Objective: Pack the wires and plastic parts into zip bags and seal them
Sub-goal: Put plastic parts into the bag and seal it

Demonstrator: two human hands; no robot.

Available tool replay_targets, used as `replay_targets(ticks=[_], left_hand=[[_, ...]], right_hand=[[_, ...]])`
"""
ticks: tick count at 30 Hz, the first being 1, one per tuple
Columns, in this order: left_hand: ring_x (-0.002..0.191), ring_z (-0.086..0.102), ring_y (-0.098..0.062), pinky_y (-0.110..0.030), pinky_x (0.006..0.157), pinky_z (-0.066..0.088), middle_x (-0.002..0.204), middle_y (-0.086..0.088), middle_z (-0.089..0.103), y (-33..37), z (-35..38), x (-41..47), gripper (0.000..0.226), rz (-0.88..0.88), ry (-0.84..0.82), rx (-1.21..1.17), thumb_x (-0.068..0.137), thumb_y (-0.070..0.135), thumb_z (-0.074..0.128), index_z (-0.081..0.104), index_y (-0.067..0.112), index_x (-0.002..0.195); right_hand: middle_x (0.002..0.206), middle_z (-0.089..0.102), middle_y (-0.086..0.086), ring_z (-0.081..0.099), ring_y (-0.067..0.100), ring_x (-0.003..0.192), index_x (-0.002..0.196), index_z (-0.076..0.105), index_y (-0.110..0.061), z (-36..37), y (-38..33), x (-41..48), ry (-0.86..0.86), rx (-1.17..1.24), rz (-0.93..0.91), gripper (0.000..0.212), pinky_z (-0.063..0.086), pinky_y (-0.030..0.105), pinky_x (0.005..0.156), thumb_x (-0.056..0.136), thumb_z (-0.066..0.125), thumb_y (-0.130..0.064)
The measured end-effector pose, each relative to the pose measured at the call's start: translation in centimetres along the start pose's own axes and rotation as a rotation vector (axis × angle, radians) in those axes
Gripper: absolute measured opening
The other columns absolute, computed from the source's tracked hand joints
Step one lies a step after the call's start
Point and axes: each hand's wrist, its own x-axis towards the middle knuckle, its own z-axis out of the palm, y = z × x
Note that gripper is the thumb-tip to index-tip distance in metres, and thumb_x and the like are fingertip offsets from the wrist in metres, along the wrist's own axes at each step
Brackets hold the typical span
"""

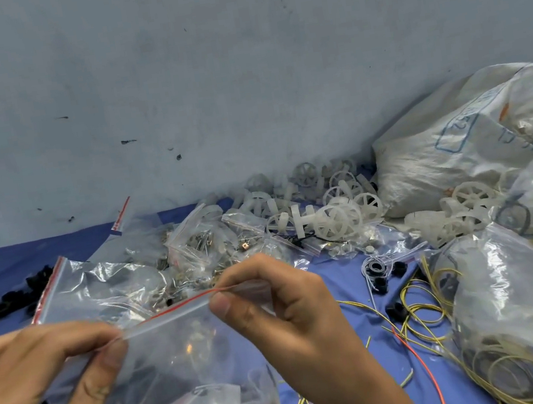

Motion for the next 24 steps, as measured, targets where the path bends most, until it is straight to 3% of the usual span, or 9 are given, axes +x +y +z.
replay_targets(ticks=[3, 6, 8, 11, 15, 17, 19, 24], left_hand=[[0.075, 0.063, -0.037, -0.06, 0.078, 0.047, 0.072, -0.003, 0.07, -0.3, 0.2, -0.2, 0.07, -0.035, -0.015, 0.021, 0.079, 0.083, 0.045, 0.073, 0.019, 0.072], [0.081, 0.063, -0.036, -0.058, 0.079, 0.047, 0.083, 0.0, 0.071, 1.1, 0.7, -0.7, 0.062, -0.005, 0.031, 0.033, 0.08, 0.082, 0.045, 0.072, 0.027, 0.084], [0.081, 0.063, -0.034, -0.05, 0.076, 0.045, 0.085, -0.001, 0.073, 0.8, 0.3, -0.7, 0.065, -0.078, 0.016, -0.034, 0.071, 0.085, 0.048, 0.072, 0.027, 0.088], [0.069, 0.057, -0.033, -0.035, 0.064, 0.036, 0.077, -0.005, 0.073, -0.5, 0.1, -0.8, 0.058, -0.079, -0.013, -0.018, 0.073, 0.072, 0.048, 0.074, 0.021, 0.083], [0.071, 0.051, -0.017, -0.023, 0.068, 0.035, 0.08, 0.007, 0.067, -0.4, 0.1, -1.3, 0.04, -0.035, 0.082, 0.022, 0.084, 0.067, 0.048, 0.068, 0.032, 0.081], [0.079, 0.058, -0.019, -0.032, 0.076, 0.044, 0.085, 0.009, 0.069, -1.8, -0.5, -1.1, 0.042, -0.068, 0.077, 0.031, 0.087, 0.072, 0.048, 0.069, 0.036, 0.084], [0.089, 0.066, -0.026, -0.055, 0.083, 0.049, 0.093, 0.008, 0.072, -3.4, -1.2, -1.0, 0.037, -0.119, 0.094, -0.016, 0.088, 0.07, 0.053, 0.071, 0.038, 0.091], [0.096, 0.068, -0.029, -0.059, 0.09, 0.05, 0.105, 0.004, 0.072, -4.4, -1.3, -1.6, 0.038, -0.14, 0.088, -0.088, 0.089, 0.067, 0.056, 0.071, 0.034, 0.102]], right_hand=[[0.084, 0.067, -0.016, 0.065, 0.003, 0.081, 0.093, 0.068, -0.026, -0.5, 0.0, 0.0, 0.0, -0.018, -0.001, 0.01, 0.045, 0.015, 0.076, 0.091, 0.068, -0.016], [0.079, 0.065, -0.018, 0.062, 0.002, 0.075, 0.09, 0.068, -0.025, -0.5, 0.0, -0.1, 0.003, -0.006, 0.015, 0.01, 0.042, 0.011, 0.071, 0.091, 0.068, -0.015], [0.077, 0.066, -0.017, 0.062, 0.002, 0.073, 0.089, 0.069, -0.023, -0.6, 0.1, -0.1, 0.011, 0.019, 0.033, 0.008, 0.044, 0.012, 0.07, 0.09, 0.069, -0.015], [0.078, 0.069, -0.013, 0.064, 0.004, 0.074, 0.088, 0.07, -0.022, -0.9, 0.3, -0.1, 0.021, 0.041, 0.07, 0.004, 0.048, 0.018, 0.071, 0.089, 0.069, -0.019], [0.084, 0.074, -0.007, 0.067, 0.006, 0.078, 0.092, 0.071, -0.019, -0.8, 0.2, -0.1, -0.005, 0.068, 0.113, 0.004, 0.049, 0.019, 0.073, 0.087, 0.072, -0.019], [0.083, 0.073, -0.009, 0.067, 0.004, 0.077, 0.09, 0.072, -0.02, -0.3, -0.1, -0.3, -0.024, 0.049, 0.091, 0.005, 0.048, 0.017, 0.072, 0.087, 0.074, -0.018], [0.083, 0.072, -0.013, 0.067, 0.003, 0.078, 0.09, 0.073, -0.021, 0.5, -0.4, -0.5, -0.044, -0.023, 0.035, 0.004, 0.048, 0.017, 0.073, 0.087, 0.074, -0.02], [0.084, 0.07, -0.013, 0.066, 0.003, 0.081, 0.09, 0.073, -0.019, 1.2, -0.8, -0.9, -0.038, -0.155, -0.056, 0.003, 0.045, 0.015, 0.074, 0.088, 0.073, -0.021]])
